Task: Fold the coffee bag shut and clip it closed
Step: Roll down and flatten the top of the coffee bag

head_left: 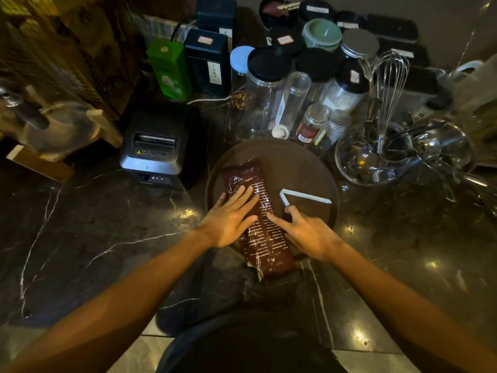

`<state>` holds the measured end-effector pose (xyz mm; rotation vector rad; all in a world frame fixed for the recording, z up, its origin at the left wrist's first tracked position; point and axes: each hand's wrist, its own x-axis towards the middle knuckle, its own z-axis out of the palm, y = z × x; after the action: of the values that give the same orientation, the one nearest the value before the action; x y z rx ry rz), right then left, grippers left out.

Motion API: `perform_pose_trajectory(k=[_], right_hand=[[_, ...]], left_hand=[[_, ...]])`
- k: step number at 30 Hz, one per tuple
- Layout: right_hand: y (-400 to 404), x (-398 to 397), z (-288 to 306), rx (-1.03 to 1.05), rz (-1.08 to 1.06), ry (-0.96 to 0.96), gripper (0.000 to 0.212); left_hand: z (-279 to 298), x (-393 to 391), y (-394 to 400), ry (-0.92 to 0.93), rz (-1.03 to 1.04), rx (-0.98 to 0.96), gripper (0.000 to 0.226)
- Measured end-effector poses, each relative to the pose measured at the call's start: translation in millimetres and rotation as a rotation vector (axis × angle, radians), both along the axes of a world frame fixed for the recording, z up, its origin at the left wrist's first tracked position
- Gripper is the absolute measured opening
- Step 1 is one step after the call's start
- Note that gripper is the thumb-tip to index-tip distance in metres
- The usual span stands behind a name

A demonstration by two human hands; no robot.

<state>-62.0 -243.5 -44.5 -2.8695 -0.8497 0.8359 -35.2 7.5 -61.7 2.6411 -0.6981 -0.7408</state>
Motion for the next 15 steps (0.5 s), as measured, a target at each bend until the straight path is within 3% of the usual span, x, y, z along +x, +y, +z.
perform_pose_trajectory(k=[7, 15], right_hand=[[-7.8, -6.1, -5.8, 0.081, 0.017, -0.099, 0.059], [2.3, -13.0, 5.3, 0.446, -0.134, -0.242, 0.047]], left_hand=[[-0.4, -1.0, 5.8, 0.003, 0.028, -0.069, 0.063], [20.5, 3.5, 12.1, 0.130, 0.357, -0.496, 0.051]])
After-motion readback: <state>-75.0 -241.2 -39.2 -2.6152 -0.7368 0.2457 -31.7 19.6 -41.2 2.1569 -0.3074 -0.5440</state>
